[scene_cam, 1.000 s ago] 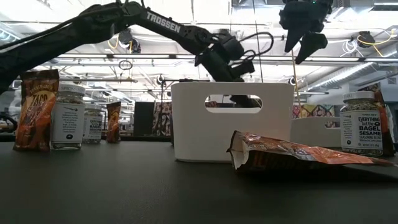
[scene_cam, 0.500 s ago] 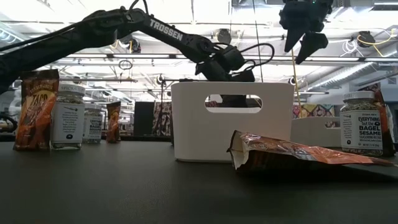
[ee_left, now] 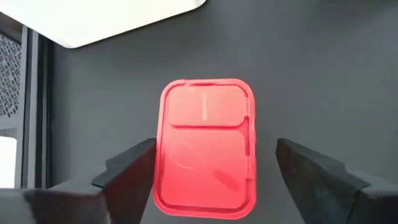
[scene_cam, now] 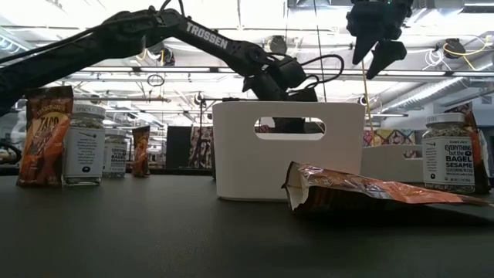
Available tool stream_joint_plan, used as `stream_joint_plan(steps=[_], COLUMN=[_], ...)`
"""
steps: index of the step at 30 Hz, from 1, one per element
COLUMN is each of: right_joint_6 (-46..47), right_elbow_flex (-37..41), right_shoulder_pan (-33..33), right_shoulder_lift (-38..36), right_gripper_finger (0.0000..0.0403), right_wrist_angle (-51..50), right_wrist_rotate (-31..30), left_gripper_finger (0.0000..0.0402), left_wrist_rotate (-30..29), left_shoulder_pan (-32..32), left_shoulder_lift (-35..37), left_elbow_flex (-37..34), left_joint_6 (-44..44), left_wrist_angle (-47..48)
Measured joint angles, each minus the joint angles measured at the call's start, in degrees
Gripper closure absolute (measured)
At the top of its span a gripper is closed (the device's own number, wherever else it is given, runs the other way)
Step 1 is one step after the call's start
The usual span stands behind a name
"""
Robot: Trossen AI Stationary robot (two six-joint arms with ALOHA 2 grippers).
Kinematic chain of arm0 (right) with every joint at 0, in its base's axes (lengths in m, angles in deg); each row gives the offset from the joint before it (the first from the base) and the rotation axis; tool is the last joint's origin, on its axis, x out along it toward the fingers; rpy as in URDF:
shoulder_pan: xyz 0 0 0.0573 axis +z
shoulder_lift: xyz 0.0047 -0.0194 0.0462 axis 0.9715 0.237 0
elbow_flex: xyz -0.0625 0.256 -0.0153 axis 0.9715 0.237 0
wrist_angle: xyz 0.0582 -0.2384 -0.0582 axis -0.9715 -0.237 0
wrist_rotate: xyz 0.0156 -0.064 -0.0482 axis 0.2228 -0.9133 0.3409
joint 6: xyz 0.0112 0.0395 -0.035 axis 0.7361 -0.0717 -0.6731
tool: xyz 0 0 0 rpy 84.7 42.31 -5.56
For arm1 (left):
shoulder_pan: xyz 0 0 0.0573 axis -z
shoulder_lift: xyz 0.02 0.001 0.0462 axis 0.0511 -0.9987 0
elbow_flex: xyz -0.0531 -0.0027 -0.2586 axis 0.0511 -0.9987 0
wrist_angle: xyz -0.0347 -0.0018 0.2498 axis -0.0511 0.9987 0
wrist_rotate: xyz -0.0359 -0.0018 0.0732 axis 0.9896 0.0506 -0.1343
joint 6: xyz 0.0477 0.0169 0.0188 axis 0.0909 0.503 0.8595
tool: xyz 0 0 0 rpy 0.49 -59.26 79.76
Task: Sort spices by type
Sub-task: Put the red seasoning can into the black bin
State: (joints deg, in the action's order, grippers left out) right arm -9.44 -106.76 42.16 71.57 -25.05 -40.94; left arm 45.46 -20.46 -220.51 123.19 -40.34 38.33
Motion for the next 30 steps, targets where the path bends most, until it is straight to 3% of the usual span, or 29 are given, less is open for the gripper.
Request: stream_joint_plan(steps=[18,30], right_joint_6=[-1.47,-4.3], right_elbow_flex=[0.0,0.0], right_shoulder_pan=[0.0,0.0], right_shoulder_lift=[0.0,0.0], right_gripper_finger=[0.0028,0.0028], right_wrist_angle=[0.38,1.3], right_wrist_rotate=[-0.04,-0.36], left_gripper_finger=[0.0186,0.0188], left_wrist_rotate=[-3.9,-4.14], left_shoulder_pan=[0.54,0.36], left_shoulder_lift=[-0.77,2.5], left_elbow_flex=[0.02,0.48], left_joint_6=[-2.93,-9.01], left_wrist_angle=[1.16,3.14])
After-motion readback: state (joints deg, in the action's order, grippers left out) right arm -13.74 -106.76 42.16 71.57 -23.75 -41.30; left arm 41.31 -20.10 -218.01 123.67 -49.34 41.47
